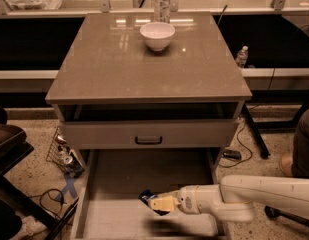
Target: Place rxbar blueberry into middle drawer
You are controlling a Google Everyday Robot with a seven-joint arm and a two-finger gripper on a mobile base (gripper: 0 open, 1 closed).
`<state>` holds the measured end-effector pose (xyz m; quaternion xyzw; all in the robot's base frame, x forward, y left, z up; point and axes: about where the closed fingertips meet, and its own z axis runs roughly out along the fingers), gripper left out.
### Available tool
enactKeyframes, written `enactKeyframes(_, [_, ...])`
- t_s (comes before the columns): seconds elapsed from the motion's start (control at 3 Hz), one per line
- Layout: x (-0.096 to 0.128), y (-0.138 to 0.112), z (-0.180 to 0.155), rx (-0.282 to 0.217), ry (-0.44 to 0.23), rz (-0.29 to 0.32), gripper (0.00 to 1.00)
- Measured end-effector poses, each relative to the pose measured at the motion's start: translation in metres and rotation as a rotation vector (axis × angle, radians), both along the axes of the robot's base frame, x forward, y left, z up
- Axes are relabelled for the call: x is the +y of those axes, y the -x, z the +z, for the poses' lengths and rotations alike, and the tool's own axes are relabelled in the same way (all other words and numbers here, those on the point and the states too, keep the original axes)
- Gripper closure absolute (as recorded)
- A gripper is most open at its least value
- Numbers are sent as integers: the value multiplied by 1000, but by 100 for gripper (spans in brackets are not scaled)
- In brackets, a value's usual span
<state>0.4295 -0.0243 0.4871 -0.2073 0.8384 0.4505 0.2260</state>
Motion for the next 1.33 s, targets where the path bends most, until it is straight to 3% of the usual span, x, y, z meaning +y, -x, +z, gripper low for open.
enactKeyframes(1.0, [5,1,0,1,-4,9,5])
enactKeyframes(1.33, [6,1,0,1,-4,11,0])
